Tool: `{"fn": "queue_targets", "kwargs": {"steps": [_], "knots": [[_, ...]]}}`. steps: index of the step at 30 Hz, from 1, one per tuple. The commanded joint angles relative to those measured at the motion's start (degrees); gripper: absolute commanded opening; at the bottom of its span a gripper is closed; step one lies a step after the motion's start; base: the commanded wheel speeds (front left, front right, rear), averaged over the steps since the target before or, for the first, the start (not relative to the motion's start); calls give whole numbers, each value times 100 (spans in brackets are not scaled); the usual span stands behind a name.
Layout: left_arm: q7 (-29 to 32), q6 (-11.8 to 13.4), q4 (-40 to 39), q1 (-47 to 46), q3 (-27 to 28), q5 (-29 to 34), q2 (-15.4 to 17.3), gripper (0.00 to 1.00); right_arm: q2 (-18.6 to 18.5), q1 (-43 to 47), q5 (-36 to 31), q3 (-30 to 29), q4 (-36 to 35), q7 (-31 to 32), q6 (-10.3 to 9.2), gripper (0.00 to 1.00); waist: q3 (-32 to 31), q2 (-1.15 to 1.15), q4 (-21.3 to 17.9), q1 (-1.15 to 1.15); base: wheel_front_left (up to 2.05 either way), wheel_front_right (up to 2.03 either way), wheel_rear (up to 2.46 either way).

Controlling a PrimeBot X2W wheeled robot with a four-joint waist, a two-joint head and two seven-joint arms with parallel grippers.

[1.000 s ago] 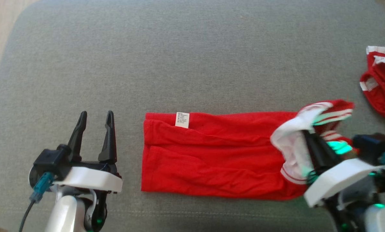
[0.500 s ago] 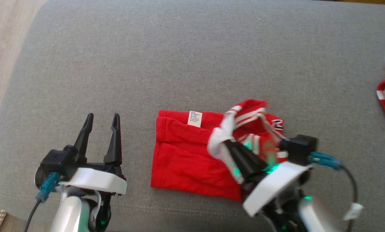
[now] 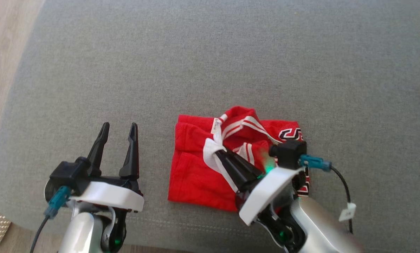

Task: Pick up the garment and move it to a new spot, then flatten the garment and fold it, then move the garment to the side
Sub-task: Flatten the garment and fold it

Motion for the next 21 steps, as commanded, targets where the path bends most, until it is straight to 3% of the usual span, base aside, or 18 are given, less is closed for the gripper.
{"fn": "queue_targets", "kwargs": {"steps": [1, 6, 7, 8, 9, 16, 21], "knots": [[-69, 12, -173, -234, 158, -39, 23, 100, 70, -197, 67, 171, -126, -87, 20, 0, 26, 0, 5, 0, 0, 0, 0], [-69, 19, -167, -287, 125, -65, 23, 100, 70, -545, 250, 569, 217, -272, 20, 2, 92, 0, 14, 0, 0, 0, 0], [-69, 22, -165, -293, 124, -71, 23, 100, 70, -600, 289, 666, 241, -315, 20, 33, 100, 0, 14, 0, 0, 0, 0], [-69, 24, -164, -297, 126, -77, 23, 100, 70, -646, 317, 743, 280, -347, 20, 85, 104, 0, 11, 0, 0, 0, 0], [-69, 26, -161, -300, 127, -82, 23, 100, 70, -689, 326, 820, 308, -373, 20, 100, 106, 0, 7, 0, 0, 0, 0], [-69, 40, -159, -287, 159, -74, 23, 100, 70, -856, 157, 1013, 212, -572, 20, 100, 75, 0, -56, 0, 0, 0, 0], [-69, 40, -156, -260, 198, -23, 23, 100, -3, -777, -103, 693, -300, -908, 20, 100, 30, 0, -129, 0, 0, 0, 0]]}}
